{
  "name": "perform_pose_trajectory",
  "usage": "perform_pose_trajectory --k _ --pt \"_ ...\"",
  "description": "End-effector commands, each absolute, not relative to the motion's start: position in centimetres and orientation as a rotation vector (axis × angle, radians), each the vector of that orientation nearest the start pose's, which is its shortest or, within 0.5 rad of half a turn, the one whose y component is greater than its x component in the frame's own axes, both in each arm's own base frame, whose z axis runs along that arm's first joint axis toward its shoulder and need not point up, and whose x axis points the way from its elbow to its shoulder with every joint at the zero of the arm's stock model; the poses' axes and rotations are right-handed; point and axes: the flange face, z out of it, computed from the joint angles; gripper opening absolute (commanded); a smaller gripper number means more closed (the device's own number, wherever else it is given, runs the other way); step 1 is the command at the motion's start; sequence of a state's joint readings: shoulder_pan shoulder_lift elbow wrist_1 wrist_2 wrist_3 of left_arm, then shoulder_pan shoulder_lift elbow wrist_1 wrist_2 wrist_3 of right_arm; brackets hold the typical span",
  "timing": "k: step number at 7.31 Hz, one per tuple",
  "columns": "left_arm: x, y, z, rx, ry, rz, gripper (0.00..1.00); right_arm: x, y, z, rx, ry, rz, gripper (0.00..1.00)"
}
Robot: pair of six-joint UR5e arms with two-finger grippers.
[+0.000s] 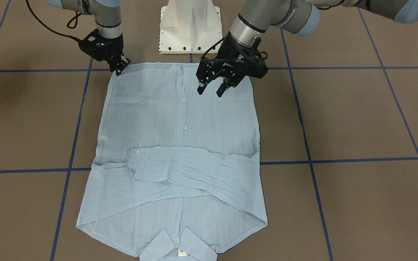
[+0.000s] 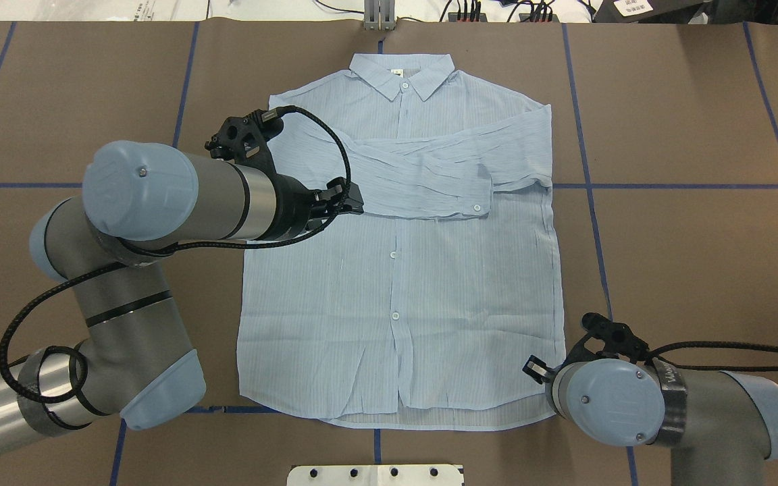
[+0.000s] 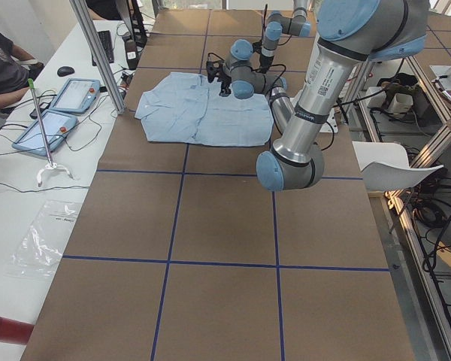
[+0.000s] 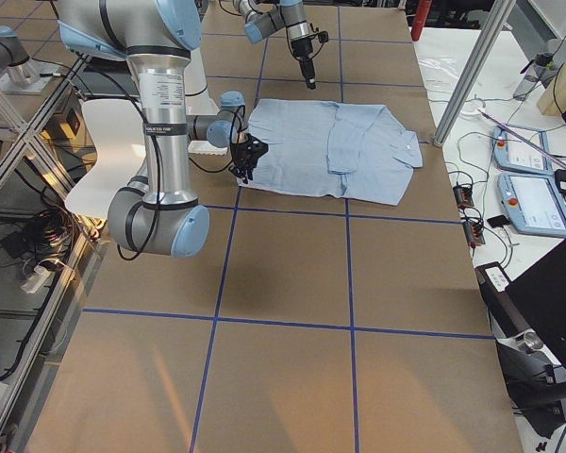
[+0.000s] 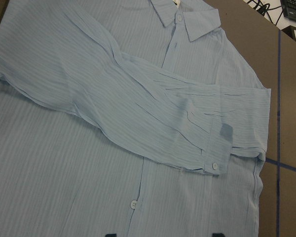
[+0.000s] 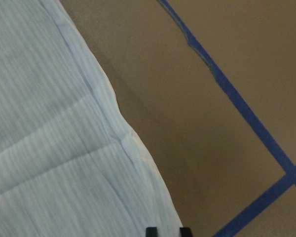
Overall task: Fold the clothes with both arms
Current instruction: 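Release the sleeve with the left gripper and move both grippers to the hem corners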
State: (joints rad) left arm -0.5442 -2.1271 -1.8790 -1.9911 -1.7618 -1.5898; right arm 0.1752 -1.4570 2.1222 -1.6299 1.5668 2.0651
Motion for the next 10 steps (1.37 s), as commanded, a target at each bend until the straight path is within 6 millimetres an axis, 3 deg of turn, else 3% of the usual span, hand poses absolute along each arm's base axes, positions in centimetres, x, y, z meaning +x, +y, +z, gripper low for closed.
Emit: perform_pose_trajectory --k 1,2,4,8,10 --pt "45.42 -40.89 15.7 0.174 1.288 -0.364 0.71 -47.05 -20.6 36.63 -0.101 -0.61 0.628 0.26" --pt "45.42 -40.89 15.7 0.173 1.288 -0.365 0.71 -47.05 -20.59 36.63 -0.101 -0.61 0.627 0.28" --pt "45.48 -40.83 15.7 0.172 1.288 -0.366 0.71 -47.2 -20.16 36.73 -0.103 -0.606 0.619 0.46" --pt "45.53 -40.78 15.63 0.186 1.289 -0.376 0.71 -47.28 -19.86 37.04 -0.096 -0.599 0.613 0.3" --pt "45.53 -40.78 15.54 0.185 1.29 -0.377 0.71 -47.25 -19.86 37.12 -0.096 -0.597 0.613 0.06"
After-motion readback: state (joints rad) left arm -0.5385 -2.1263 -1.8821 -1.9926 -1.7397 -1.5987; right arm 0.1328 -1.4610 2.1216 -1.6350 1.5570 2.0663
